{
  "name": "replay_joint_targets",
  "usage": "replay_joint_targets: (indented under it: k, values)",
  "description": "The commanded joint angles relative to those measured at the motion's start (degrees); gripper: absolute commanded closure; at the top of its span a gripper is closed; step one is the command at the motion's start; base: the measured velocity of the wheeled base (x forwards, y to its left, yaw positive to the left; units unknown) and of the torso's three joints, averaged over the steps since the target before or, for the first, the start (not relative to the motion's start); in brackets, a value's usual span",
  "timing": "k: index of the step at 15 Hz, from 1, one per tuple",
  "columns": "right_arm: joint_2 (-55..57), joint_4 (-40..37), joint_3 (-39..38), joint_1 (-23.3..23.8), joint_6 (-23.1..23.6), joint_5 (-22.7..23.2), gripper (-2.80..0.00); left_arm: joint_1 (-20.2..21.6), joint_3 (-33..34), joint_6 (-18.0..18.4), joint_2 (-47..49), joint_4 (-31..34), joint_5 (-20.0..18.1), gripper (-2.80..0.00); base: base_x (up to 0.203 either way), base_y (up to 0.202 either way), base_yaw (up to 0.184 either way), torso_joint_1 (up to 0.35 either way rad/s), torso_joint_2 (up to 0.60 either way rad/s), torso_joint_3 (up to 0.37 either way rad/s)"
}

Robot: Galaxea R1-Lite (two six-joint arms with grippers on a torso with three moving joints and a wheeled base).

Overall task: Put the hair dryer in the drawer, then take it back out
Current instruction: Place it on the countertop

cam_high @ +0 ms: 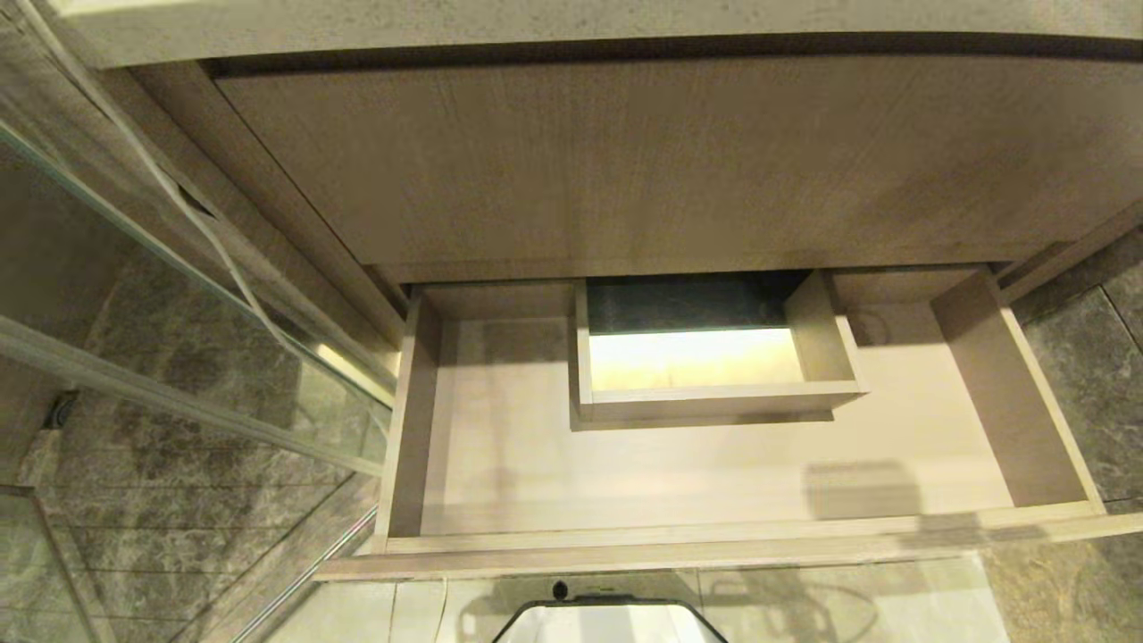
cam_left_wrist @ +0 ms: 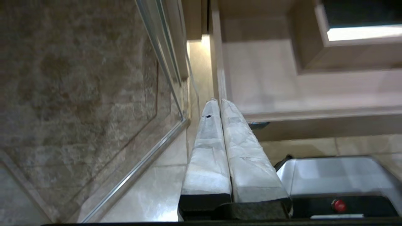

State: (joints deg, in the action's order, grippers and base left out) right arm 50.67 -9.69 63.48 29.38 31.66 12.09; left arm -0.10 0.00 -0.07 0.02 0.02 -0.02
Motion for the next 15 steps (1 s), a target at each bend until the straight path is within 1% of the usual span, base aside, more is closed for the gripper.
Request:
replay_joint_targets:
  k: [1,4,6,9,12,15]
  values:
    - [-1.77,2.46,-0.25,0.06,0.16,0.12,0.0,0.01,0.0,-0.01,-0.02,-0.02,0.02,0.0,0.0,0.0,0.0,0.321,-0.51,-0.223]
    - [-2.33,5.04,-0.55,0.42,0.16,0.12,0.0,0.01,0.0,-0.01,-0.02,-0.02,0.02,0.0,0.0,0.0,0.0,0.442,-0.49,-0.239]
    - [-1.55,7.94,-0.08,0.42,0.16,0.12,0.0,0.01,0.0,-0.01,-0.03,-0.02,0.02,0.0,0.0,0.0,0.0,0.302,-0.52,-0.238]
    - [0.34,10.33,0.83,0.58,0.16,0.12,0.0,0.01,0.01,-0.01,-0.02,-0.02,0.02,0.0,0.0,0.0,0.0,0.288,-0.54,-0.25]
    - [2.0,13.14,1.59,1.63,0.16,0.04,0.0,0.01,0.0,-0.01,-0.02,-0.02,0.02,0.0,0.0,0.0,0.0,0.291,-0.56,-0.266]
    - [4.49,14.17,3.94,1.87,0.08,-0.08,0.0,0.01,0.02,-0.01,-0.02,-0.02,0.0,0.0,0.0,0.0,0.0,0.303,-0.59,-0.284]
